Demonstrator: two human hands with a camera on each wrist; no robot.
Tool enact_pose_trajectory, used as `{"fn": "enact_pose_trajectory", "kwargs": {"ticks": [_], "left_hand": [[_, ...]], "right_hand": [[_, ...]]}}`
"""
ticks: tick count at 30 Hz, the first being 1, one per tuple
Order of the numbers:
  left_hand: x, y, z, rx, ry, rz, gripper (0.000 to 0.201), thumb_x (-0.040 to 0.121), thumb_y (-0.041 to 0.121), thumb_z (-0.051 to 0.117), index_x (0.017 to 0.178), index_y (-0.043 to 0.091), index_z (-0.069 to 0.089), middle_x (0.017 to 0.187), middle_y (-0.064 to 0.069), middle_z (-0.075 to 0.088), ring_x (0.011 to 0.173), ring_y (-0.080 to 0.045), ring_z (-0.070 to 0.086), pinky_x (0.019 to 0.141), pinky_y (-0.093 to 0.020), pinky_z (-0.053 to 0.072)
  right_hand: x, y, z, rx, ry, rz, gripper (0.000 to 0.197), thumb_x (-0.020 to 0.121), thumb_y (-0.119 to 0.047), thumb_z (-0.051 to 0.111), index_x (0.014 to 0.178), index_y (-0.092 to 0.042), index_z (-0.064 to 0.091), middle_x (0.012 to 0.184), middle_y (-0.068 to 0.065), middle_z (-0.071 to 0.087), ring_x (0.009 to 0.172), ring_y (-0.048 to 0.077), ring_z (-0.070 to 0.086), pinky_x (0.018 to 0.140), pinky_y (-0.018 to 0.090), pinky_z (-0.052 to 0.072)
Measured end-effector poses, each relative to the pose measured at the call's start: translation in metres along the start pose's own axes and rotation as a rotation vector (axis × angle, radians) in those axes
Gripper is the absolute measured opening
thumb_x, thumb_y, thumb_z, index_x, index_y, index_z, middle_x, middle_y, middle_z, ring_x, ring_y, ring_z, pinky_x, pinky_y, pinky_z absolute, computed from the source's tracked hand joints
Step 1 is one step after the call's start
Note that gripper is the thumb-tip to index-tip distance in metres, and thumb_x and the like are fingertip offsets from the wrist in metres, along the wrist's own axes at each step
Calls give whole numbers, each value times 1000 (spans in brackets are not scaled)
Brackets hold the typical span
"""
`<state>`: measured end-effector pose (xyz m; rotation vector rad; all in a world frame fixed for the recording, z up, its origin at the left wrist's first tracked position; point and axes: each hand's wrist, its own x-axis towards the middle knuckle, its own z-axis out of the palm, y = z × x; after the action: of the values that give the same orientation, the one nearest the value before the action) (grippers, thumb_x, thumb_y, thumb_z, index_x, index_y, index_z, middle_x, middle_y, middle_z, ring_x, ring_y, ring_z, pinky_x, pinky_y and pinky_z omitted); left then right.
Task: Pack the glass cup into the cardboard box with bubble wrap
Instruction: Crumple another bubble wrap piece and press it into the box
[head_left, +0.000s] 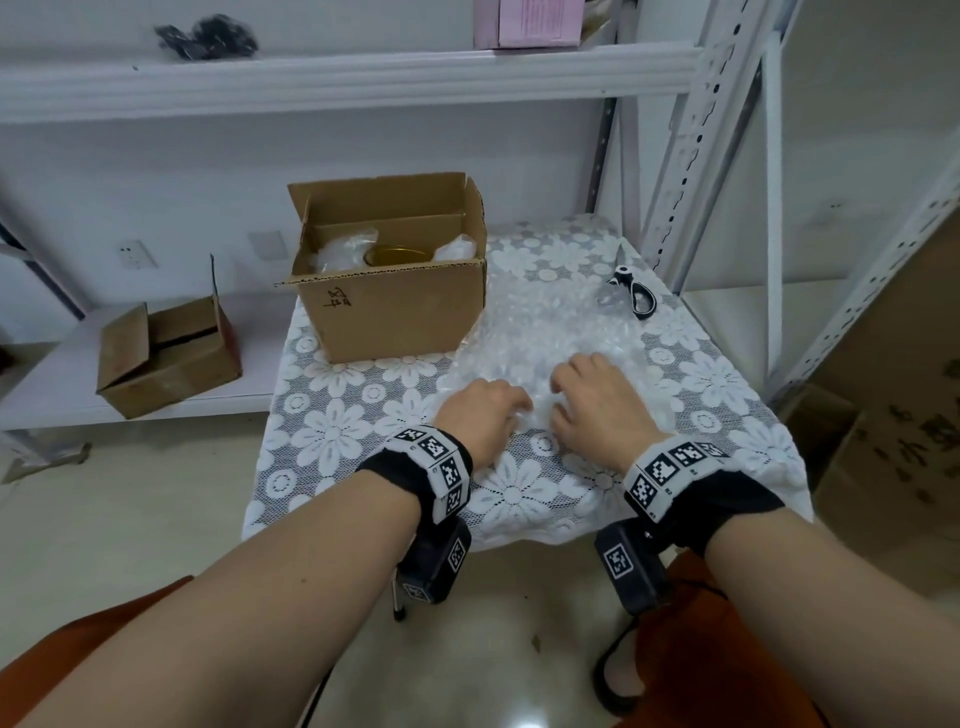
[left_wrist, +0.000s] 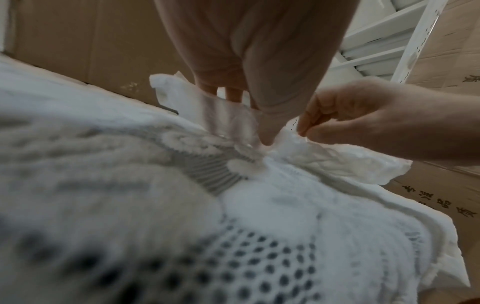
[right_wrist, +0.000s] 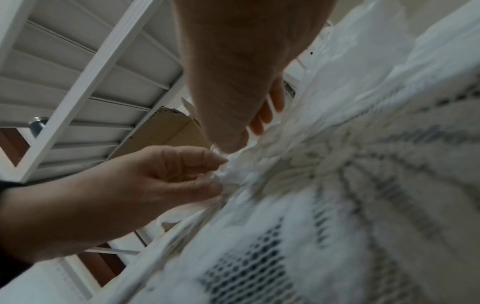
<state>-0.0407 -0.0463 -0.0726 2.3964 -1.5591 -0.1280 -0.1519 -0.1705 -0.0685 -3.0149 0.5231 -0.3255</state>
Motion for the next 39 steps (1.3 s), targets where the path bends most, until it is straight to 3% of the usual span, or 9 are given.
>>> {"fn": "enact_pose_trajectory", "kwargs": {"ticks": [3,10,17,22,25,28,32,35,39], "left_hand": [[3,2,-6,-20,-7,-36,27,95,17,49,118,23,63,116,0,65,106,-19,58,86,-33,47],[2,5,-15,-46,-95,-127,24,96,20,45,115,18,60,108,-6,67,96,-24,62,80,-34,49],[5,8,-18,44,-279,-168,25,99,23,40,114,14,58,110,-6,65,95,-23,61,76,-32,47],[3,7,-18,81,-405,-207,23,95,12,41,112,14,57,98,-2,58,88,-21,57,72,-29,43],[4,10,-20,85,-461,-221,25,97,11,41,116,10,57,109,-6,62,99,-23,60,75,-27,42],[3,6,-22,71,-459,-271,28,100,18,38,117,6,56,115,-10,62,97,-23,59,75,-27,42],[-2,-10,-26,67,-453,-375,49,100,44,35,111,3,58,109,-14,65,80,-20,55,68,-28,41],[-8,-21,-34,108,-451,-452,60,98,53,30,114,2,58,111,-13,64,92,-24,60,72,-30,43],[-19,-26,-45,245,-377,-485,35,97,41,41,99,10,56,85,-4,58,81,-22,57,67,-29,43]], "right_hand": [[-1,-9,6,79,-150,-77,31,85,-32,54,110,-14,51,105,1,48,98,18,43,85,30,38],[0,-12,2,64,-132,-75,19,87,-14,50,106,-11,52,100,3,53,92,20,49,71,26,32],[2,-25,3,34,-119,-18,17,91,-19,38,96,-11,52,91,6,62,77,22,52,63,30,33],[3,-28,-2,87,-214,-61,22,92,-25,40,100,-13,56,92,5,66,80,24,59,66,30,40],[3,-29,-5,118,-269,-57,20,90,-25,44,101,-15,57,94,3,65,81,21,58,67,29,39],[5,-30,-7,144,-320,-53,15,89,-22,45,97,-16,56,89,1,58,80,19,53,68,28,36],[8,-31,-7,170,-333,-26,18,91,-23,45,99,-15,59,86,-2,55,80,19,54,69,28,38],[12,-30,-1,160,-302,28,17,92,-25,43,91,-16,57,81,-2,55,76,18,55,66,27,39],[17,-26,6,121,-293,77,17,91,-24,42,85,-15,55,77,-1,57,73,17,57,63,27,45]]}}
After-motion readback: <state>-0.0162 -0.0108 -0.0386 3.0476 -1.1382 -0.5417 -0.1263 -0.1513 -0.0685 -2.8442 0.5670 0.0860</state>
